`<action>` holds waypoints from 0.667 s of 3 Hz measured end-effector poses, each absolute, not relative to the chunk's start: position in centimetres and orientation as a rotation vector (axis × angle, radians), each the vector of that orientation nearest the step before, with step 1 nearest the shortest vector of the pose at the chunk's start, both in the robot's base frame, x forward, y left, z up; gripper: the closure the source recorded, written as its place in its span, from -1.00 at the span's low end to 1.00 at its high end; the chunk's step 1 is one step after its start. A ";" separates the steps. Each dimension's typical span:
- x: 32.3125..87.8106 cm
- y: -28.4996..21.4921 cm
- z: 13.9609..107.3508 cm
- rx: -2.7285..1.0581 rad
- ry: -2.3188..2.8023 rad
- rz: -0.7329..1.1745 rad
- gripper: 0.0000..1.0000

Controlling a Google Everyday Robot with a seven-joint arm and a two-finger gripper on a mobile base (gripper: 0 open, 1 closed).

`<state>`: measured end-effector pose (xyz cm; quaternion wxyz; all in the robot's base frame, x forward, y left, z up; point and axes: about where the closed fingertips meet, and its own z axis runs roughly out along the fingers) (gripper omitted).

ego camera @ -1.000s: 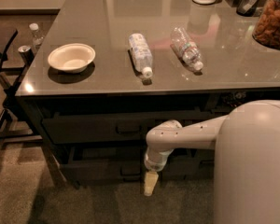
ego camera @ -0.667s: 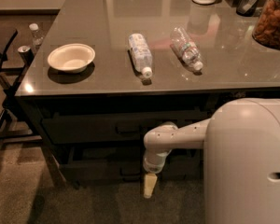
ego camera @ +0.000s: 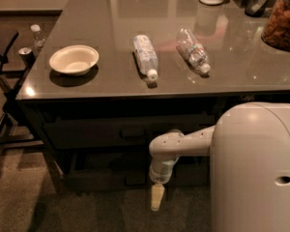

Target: Open middle drawer

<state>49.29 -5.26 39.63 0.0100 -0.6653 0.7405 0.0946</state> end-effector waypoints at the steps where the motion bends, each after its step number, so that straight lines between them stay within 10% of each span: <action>1: 47.1 -6.3 41.5 -2.012 2.338 0.334 -1.00; 2: 44.2 -7.9 43.2 -1.941 2.370 0.387 -1.00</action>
Offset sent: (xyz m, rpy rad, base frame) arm -0.0814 -0.0397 0.0580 0.1055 0.0338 -0.1408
